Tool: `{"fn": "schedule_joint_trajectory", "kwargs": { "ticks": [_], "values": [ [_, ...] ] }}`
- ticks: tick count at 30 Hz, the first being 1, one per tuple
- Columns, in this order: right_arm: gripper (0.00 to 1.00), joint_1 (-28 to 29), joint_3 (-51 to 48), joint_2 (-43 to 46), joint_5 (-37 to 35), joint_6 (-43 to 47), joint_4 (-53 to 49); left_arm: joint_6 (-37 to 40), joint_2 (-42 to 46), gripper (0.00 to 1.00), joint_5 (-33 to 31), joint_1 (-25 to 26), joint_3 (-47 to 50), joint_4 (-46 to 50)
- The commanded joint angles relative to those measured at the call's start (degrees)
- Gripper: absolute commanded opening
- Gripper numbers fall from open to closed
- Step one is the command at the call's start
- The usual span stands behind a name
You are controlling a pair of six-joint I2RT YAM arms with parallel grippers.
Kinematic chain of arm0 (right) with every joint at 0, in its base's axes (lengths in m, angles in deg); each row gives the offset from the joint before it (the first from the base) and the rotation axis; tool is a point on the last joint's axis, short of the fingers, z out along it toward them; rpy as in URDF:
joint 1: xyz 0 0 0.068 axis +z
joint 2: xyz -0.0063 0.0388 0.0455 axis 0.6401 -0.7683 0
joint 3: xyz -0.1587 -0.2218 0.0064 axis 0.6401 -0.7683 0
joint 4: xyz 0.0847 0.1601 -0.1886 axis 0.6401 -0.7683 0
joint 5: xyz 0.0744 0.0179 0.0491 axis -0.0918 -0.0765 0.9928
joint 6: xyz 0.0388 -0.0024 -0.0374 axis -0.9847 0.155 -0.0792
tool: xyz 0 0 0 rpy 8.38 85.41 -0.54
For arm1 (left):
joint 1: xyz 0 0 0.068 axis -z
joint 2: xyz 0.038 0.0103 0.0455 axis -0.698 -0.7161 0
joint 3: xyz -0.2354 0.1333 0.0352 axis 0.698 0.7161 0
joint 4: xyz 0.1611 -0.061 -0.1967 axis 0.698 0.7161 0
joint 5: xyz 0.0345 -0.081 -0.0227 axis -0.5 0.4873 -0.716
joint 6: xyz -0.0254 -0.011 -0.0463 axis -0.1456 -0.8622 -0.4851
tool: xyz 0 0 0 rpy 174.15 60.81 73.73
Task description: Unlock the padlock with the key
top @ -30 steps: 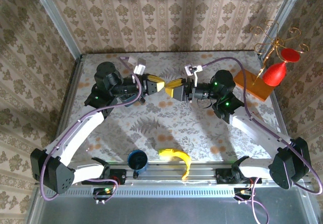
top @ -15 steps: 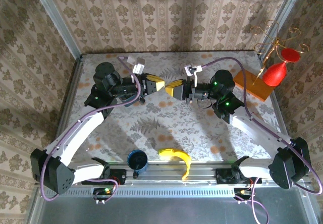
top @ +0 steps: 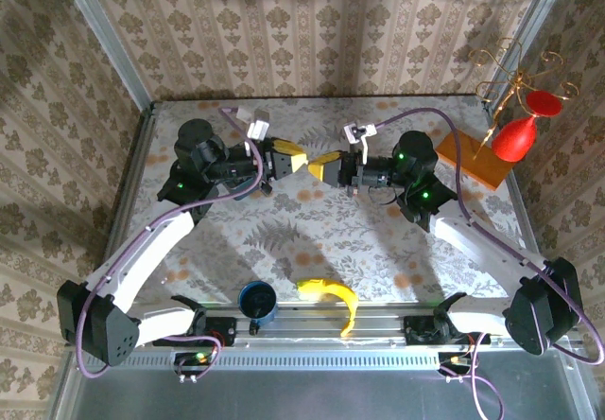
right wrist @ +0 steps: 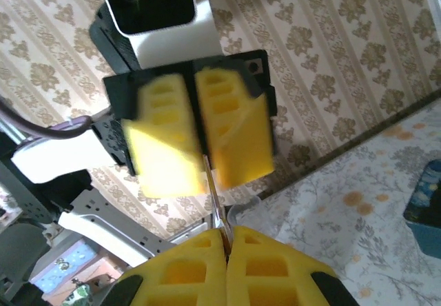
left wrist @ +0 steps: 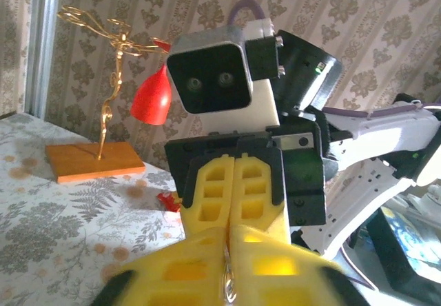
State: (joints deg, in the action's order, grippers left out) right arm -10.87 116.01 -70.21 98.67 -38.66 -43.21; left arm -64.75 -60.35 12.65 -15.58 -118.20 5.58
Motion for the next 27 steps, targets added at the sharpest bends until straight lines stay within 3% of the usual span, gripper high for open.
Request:
{"fn": "schedule_joint_trajectory", "kwargs": {
  "ticks": [1,3,4,5,11,16,21,27],
  "values": [
    [0.00,0.1,1.8,1.8,-7.7,4.0,-8.5,-0.5,2.1,0.57,-6.6,-1.7,-0.4,3.9],
    [0.00,-0.2,1.9,2.3,-12.2,4.8,-12.9,1.3,3.4,0.87,-13.7,-1.8,-0.5,8.8],
    [0.00,-0.4,1.5,2.5,-13.5,4.8,-13.8,2.4,4.1,0.97,-17.3,-1.8,-0.7,11.1],
    [0.00,-0.6,1.1,2.7,-14.8,4.8,-14.5,3.6,4.8,1.00,-21.1,-1.7,-0.7,13.5],
    [0.00,-0.9,0.0,4.0,-22.8,5.3,-21.4,7.2,5.5,1.00,-44.0,-1.7,-2.3,26.2],
    [0.00,-0.9,0.9,3.2,-27.5,5.4,-26.4,7.7,-0.9,1.00,-60.3,-2.1,-7.5,37.2],
    [0.00,-0.9,2.5,0.8,-30.1,5.6,-30.4,8.6,-13.5,1.00,-61.1,-8.5,-14.5,43.7],
    [0.00,-0.9,3.5,-1.5,-30.6,5.0,-32.3,10.4,-26.7,1.00,-59.4,-15.0,-20.7,43.1]
  ]
}}
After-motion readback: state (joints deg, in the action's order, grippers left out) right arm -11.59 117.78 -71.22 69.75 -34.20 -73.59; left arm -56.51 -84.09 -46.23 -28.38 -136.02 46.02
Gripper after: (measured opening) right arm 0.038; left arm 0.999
